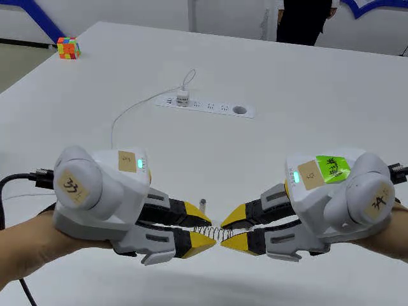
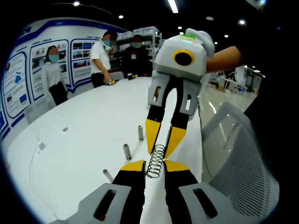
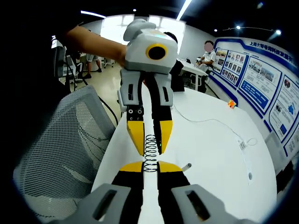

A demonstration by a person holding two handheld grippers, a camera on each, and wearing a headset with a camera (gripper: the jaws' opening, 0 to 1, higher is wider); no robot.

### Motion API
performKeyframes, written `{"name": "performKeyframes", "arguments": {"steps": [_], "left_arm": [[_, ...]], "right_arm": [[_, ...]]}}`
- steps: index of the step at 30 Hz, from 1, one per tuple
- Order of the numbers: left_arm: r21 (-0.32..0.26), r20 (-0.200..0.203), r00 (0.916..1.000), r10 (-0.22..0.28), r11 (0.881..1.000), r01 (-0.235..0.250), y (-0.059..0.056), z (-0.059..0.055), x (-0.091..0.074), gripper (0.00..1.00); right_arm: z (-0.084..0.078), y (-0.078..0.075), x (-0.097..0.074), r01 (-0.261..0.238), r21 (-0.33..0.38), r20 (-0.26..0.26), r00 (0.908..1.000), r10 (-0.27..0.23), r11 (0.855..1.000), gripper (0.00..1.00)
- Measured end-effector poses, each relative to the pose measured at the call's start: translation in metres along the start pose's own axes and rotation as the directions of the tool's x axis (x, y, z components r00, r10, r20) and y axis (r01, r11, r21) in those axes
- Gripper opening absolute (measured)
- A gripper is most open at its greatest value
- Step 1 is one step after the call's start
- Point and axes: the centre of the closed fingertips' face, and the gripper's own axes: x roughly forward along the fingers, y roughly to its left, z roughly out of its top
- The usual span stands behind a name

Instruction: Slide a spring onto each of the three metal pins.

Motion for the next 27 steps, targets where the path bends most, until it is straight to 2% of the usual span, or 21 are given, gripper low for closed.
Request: {"name": "performKeyframes", "arguments": {"steps": [7,8,10,17,21,27], "left_arm": [[0.031,-0.012,0.9997,-0.022,0.999,0.022,-0.006,0.002,-0.002,0.12],[0.058,-0.016,0.9991,-0.039,0.998,0.040,-0.009,0.003,-0.003,0.11],[0.115,-0.009,0.9992,-0.038,0.993,0.039,-0.009,0.006,-0.006,0.11],[0.120,0.016,0.9994,-0.031,0.992,0.029,-0.008,0.012,-0.006,0.10],[0.119,0.031,0.9988,-0.038,0.992,0.034,-0.008,0.016,-0.006,0.10],[0.124,0.029,0.9988,-0.040,0.992,0.036,-0.008,0.018,-0.006,0.10]], "right_arm": [[0.003,0.003,-0.002,-0.010,-0.020,-0.006,0.9999,0.010,1.000,0.11],[0.004,0.004,-0.003,-0.017,-0.021,0.000,0.9999,0.017,1.000,0.11],[0.006,0.004,-0.004,-0.015,-0.022,0.006,0.9999,0.016,1.000,0.11],[0.009,0.000,-0.008,-0.003,-0.008,0.023,0.9997,0.003,1.000,0.12],[0.002,-0.001,-0.007,0.000,-0.007,0.000,1.0000,0.000,1.000,0.12],[0.003,-0.003,-0.009,0.005,0.018,0.024,0.9997,-0.005,1.000,0.12]]}}
